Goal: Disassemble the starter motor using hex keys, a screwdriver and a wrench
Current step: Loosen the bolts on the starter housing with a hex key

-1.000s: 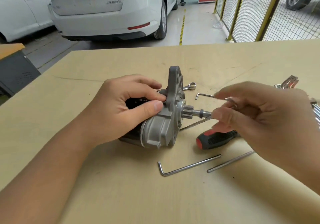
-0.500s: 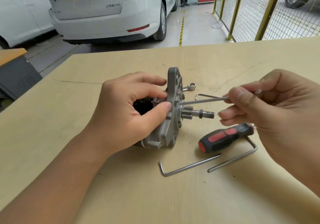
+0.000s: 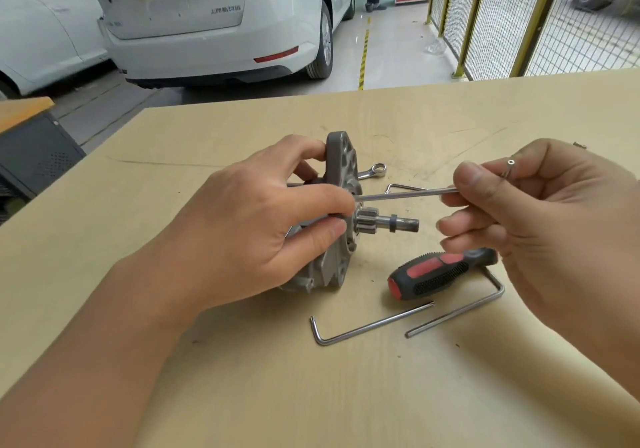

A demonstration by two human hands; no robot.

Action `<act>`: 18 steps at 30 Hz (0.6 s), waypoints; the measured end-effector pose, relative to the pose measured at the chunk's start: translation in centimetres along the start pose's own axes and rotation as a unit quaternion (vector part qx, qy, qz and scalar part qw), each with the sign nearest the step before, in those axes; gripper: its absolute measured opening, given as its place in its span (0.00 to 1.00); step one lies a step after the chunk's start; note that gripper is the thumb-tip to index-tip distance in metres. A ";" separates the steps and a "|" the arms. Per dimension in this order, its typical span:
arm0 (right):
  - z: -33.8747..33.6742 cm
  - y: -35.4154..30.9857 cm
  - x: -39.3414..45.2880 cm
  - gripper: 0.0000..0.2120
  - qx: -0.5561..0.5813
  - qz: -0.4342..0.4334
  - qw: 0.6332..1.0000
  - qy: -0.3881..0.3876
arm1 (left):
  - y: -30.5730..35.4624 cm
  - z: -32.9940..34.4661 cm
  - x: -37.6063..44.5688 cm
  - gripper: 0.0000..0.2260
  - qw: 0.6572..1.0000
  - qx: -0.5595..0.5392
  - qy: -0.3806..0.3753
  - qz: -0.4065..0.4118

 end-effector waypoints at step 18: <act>0.9 -2.4 -0.5 0.07 -0.112 -0.120 0.985 -0.052 | -4.8 -0.5 -1.2 0.04 0.953 -0.220 0.133 -0.162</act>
Point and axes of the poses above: each hand's wrist, its own x-axis towards the middle knuckle, its own z-axis out of the palm, y = z × x, the point moved 10 cm from there along x, towards the middle knuckle, and after that the axes turned 4 degrees about z, right-handed, at the moved point
